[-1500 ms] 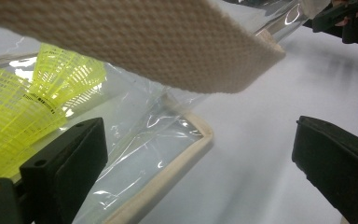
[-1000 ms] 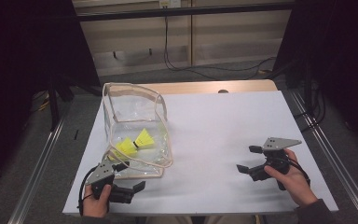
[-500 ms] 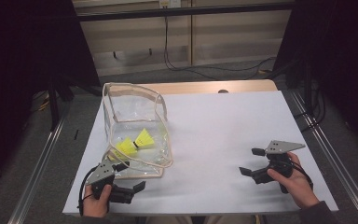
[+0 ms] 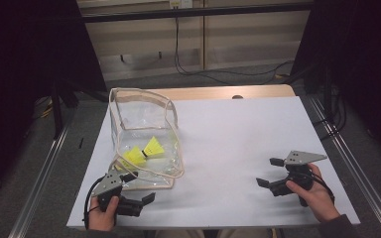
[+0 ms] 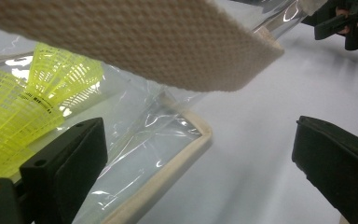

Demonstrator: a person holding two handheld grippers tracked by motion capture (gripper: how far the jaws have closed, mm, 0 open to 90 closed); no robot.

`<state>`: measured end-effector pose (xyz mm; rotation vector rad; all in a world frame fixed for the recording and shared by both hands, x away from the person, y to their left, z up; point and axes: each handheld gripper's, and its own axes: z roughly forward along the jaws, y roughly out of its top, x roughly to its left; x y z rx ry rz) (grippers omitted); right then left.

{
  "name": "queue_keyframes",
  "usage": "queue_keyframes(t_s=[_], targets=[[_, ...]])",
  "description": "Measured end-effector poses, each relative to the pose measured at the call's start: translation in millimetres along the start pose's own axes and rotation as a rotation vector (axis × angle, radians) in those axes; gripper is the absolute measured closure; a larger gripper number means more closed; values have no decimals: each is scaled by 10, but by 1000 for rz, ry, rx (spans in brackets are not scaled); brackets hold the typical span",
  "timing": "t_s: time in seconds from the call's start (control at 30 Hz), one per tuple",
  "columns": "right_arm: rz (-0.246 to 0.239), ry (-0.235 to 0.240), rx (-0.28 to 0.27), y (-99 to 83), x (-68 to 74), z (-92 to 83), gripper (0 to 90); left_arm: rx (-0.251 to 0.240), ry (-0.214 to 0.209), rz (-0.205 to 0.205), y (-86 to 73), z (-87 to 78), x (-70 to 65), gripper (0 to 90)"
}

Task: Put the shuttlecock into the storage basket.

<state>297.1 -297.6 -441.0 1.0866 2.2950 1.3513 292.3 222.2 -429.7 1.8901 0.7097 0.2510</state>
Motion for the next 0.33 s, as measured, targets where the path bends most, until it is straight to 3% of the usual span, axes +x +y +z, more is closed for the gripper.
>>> queue_keyframes(t_s=[0.33], targets=[[5, -9, -14, -5, -15, -18, 60, 1, -2, 8, 2, 1, 4, 31]])
